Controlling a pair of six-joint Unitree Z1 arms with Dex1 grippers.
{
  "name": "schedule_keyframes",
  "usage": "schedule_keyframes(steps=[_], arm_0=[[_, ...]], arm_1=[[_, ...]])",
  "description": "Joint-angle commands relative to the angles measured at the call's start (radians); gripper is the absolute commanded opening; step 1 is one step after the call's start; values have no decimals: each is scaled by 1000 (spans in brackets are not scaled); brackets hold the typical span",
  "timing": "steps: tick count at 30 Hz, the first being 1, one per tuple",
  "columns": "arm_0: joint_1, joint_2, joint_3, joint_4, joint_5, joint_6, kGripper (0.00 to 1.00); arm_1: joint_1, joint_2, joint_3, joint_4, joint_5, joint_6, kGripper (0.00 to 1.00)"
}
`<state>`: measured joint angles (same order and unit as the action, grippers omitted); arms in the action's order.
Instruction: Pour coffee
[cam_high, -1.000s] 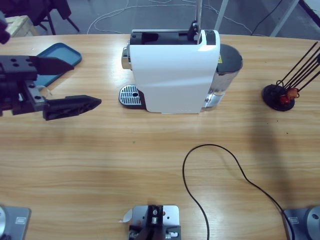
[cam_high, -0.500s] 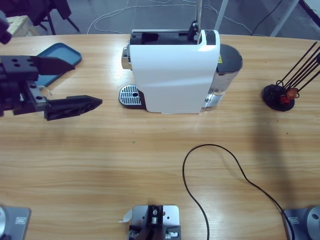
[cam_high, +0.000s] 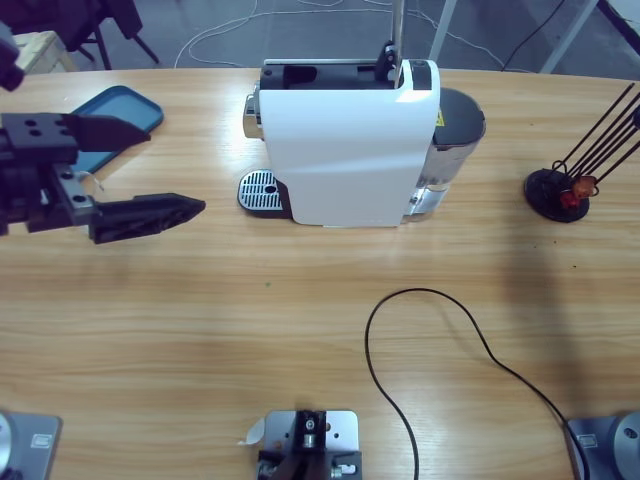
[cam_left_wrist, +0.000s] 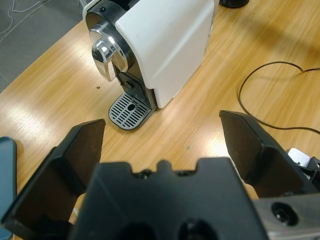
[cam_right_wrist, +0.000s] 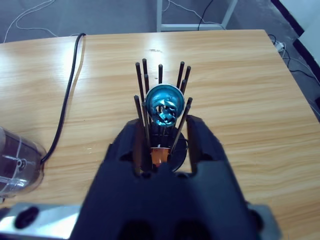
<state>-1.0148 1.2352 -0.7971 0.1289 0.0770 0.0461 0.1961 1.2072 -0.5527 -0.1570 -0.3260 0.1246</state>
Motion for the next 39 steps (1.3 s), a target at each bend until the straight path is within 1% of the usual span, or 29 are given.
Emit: schedule_keyframes(steps=[1, 5, 6, 7, 8, 24, 28, 34, 39], arm_0=[[-28, 40, 41, -9, 16, -16, 1000], [-28, 39, 41, -9, 18, -17, 1000], [-28, 39, 41, -9, 19, -17, 1000], [-28, 39, 41, -9, 20, -17, 1000], [-28, 39, 41, -9, 20, -17, 1000], [-28, 38, 42, -9, 20, -17, 1000], [-34, 42, 42, -10, 20, -18, 1000], [-35, 47, 42, -20, 20, -19, 1000], [-47, 59, 42, -29, 20, -32, 1000]], arm_1=[[-15, 42, 15, -26, 10, 12, 218], [-15, 45, 16, -29, 13, 12, 218], [-15, 45, 17, -29, 13, 12, 194], [-15, 45, 19, -29, 10, 12, 65], [-15, 45, 20, -30, 7, 12, 3], [-17, 23, 9, -36, -6, 12, 0], [-15, 1, -29, 2, -21, 1, 0], [23, -58, -84, 83, -81, 0, 0], [34, -136, -84, 120, -78, 1, 0]])
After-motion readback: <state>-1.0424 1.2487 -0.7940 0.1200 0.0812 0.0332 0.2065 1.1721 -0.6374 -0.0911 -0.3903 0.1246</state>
